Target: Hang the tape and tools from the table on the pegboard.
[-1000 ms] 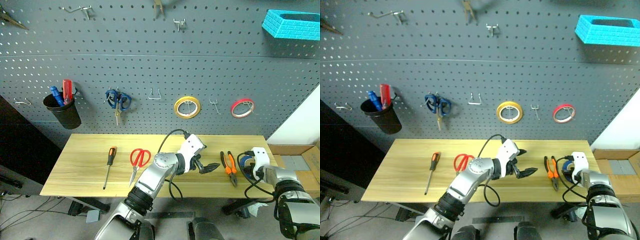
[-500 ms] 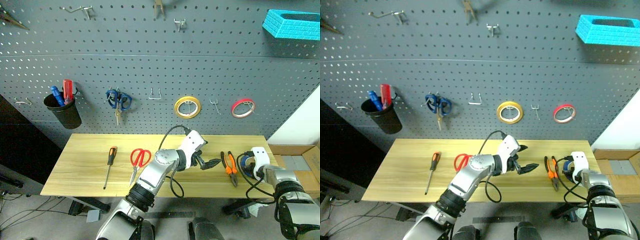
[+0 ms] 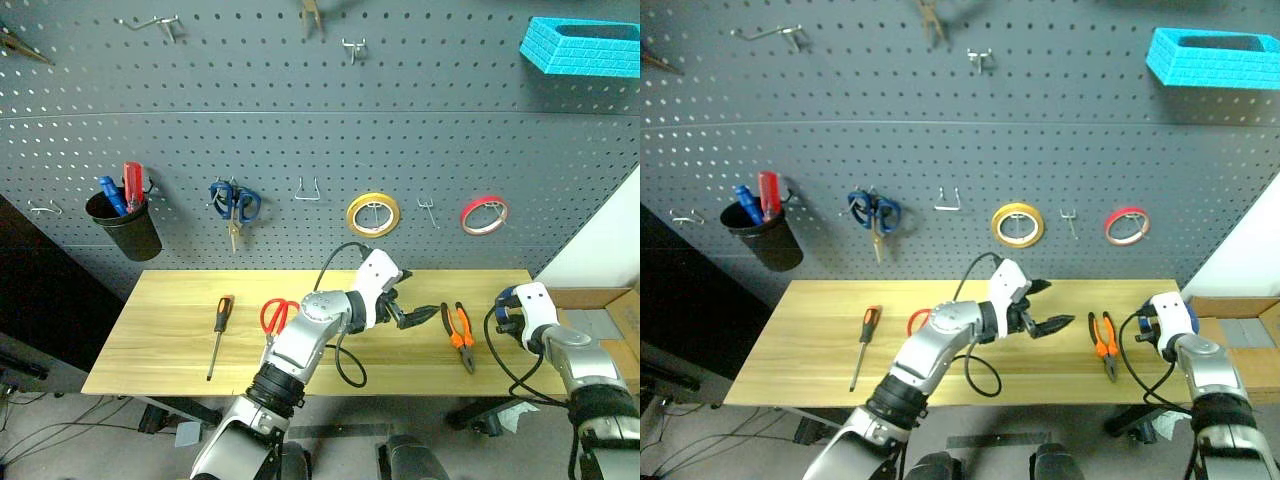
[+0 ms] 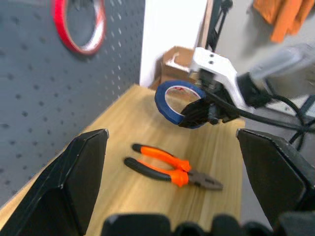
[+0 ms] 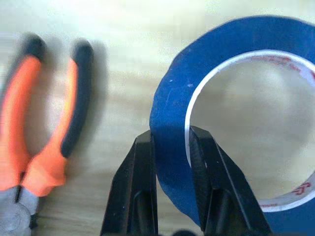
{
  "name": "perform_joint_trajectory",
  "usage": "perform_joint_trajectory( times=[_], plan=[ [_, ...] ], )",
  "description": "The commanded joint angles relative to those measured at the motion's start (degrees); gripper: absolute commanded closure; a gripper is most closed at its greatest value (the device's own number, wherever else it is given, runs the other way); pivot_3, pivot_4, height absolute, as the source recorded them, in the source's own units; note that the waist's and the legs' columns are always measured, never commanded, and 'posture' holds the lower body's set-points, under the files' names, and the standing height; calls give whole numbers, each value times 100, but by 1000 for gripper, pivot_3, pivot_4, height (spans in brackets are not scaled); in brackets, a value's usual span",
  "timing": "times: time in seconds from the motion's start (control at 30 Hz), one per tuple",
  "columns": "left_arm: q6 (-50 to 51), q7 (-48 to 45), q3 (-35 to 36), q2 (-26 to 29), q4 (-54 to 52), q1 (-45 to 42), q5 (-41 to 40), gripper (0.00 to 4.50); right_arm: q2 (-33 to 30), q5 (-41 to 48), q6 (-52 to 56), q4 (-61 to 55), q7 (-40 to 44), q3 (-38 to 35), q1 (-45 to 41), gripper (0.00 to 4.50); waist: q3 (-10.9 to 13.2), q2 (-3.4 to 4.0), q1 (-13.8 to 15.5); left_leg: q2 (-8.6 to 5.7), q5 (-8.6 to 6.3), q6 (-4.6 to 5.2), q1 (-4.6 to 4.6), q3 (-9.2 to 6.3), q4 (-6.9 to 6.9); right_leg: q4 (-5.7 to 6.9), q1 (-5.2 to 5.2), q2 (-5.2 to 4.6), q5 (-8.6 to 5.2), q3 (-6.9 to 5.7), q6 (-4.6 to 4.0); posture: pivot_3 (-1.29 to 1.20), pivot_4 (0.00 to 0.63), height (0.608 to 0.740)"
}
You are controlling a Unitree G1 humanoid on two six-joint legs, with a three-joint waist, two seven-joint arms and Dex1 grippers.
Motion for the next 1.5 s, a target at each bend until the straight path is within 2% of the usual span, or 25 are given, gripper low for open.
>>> perform_joint_trajectory(
  times=[0.03,0.17,0.27,0.37,0.5,0.6,0.77,0.87,1.0,1.07,1.1,1.23,1.4,1.43,1.5],
  plan=[
    [470,63,290,246,-1057,225,-339,0,124,-34,417,-1979,-161,163,469,4134,-17,19,-15,0,0,-1,-1,-1,-1,-1,0,0,0,-1,0,1,35,740],
    [1056,300,615,681,-2218,664,-607,0,412,-554,-3,-3674,-602,738,1324,4134,-40,24,7,0,0,-2,-2,-12,1,1,2,0,-3,-8,5,7,25,740],
    [1319,556,820,811,-2730,837,-761,0,323,-1260,-1034,-3918,-876,1250,1717,4134,-70,11,44,-2,0,-3,-3,-11,9,2,5,-3,-9,-9,18,15,13,740],
    [1460,800,982,906,-3106,1048,-837,0,229,-1810,-2134,-3656,-1180,1557,1752,4134,-130,-29,53,-3,1,-4,1,-6,13,-4,12,-6,-9,-8,32,23,0,740],
    [1355,1047,1188,935,-3032,1086,-832,0,208,-2199,-3327,-2737,-1515,1654,1166,4134,-176,-72,54,-2,1,-4,27,-2,13,-2,32,-5,-9,-7,30,49,0,740],
    [1187,1104,1152,945,-2857,1036,-773,0,399,-2020,-3692,-1924,-1516,1571,457,4134,-197,-82,49,-2,2,-5,31,-1,13,1,34,-4,3,-5,14,65,0,740],
    [893,1089,957,977,-2638,844,-652,0,518,-1657,-4138,-550,-1056,1541,-697,4134,-213,-83,74,-1,4,-7,31,-2,12,2,35,-4,12,-5,-1,86,0,740],
    [833,1129,912,955,-2591,811,-647,0,526,-1440,-4236,4,-604,1581,-1110,4134,-216,-82,118,-1,3,-6,28,-4,10,0,34,-4,11,-7,-3,96,0,740],
    [768,1160,864,959,-2584,858,-613,0,645,-999,-3832,405,-5,1474,-1378,4134,-217,-80,187,-2,3,-6,27,-3,4,-2,32,-5,11,-6,-5,110,0,740],
    [746,1172,878,976,-2578,878,-612,0,692,-817,-3594,461,142,1388,-1440,3404,-218,-79,211,-2,3,-6,27,-4,3,1,30,-5,10,-7,-6,117,0,740],
    [735,1177,882,986,-2576,888,-610,0,697,-787,-3541,469,159,1365,-1453,3227,-219,-77,215,-2,3,-6,27,-4,4,4,29,-5,10,-6,-6,120,0,740],
    [676,1191,895,1016,-2511,886,-607,0,745,-727,-3333,431,76,1243,-1413,1898,-240,-66,226,-2,3,-6,30,-4,9,13,30,-5,11,-6,-6,125,0,740],
    [596,1171,831,1047,-2439,985,-602,0,678,-772,-3095,-251,198,1252,-749,233,-283,-68,241,-2,3,-5,30,-5,8,12,31,-4,10,-7,-6,116,0,740],
    [570,1138,790,1065,-2422,1050,-591,0,665,-748,-2922,-485,243,1246,-536,73,-297,-69,256,-2,3,-5,29,-5,7,10,31,-4,10,-6,-6,116,0,740],
    [552,1060,670,1139,-2437,1242,-562,0,630,-733,-2471,-1038,306,1222,-84,73,-298,-68,272,-2,2,-5,29,-5,6,9,31,-4,10,-5,-7,106,0,740]
  ],
)
